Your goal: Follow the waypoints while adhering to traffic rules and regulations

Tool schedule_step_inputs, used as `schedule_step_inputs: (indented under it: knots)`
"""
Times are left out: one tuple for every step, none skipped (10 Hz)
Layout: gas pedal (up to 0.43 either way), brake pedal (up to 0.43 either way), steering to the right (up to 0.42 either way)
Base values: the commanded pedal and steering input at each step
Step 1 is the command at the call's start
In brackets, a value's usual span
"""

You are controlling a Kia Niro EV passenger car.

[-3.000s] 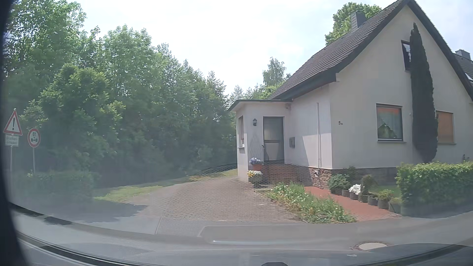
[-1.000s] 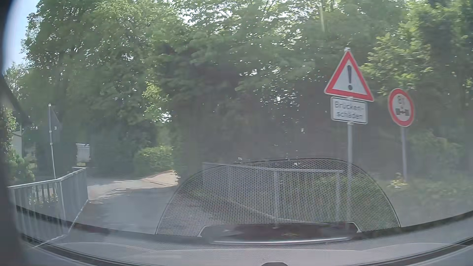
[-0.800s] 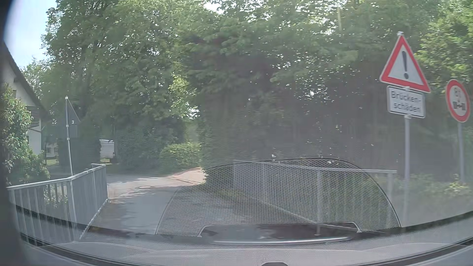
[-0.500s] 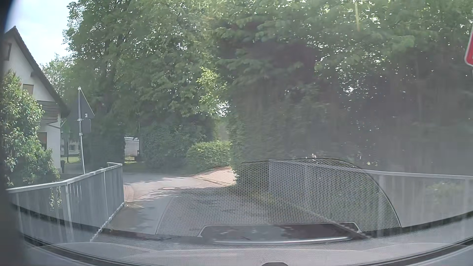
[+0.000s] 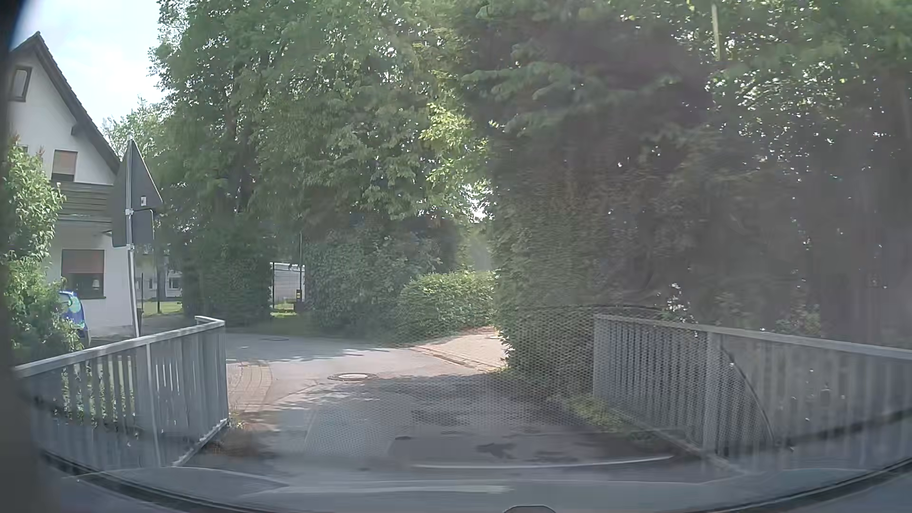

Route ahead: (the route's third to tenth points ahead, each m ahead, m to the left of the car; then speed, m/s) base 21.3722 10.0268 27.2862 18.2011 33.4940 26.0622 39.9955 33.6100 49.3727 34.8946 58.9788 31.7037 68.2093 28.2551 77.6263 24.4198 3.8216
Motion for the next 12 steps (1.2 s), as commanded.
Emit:
schedule_step_inputs:
  knots:
    - [0.118, 0.0, -0.137]
    - [0.118, 0.0, -0.137]
    - [0.118, 0.0, -0.136]
    - [0.118, 0.0, -0.136]
    - [0.118, 0.0, -0.136]
    - [0.118, 0.0, -0.137]
    - [0.118, 0.0, -0.135]
    - [0.118, 0.0, -0.125]
    - [0.118, 0.0, -0.126]
    - [0.118, 0.0, -0.127]
    - [0.118, 0.0, -0.127]
    - [0.118, 0.0, -0.127]
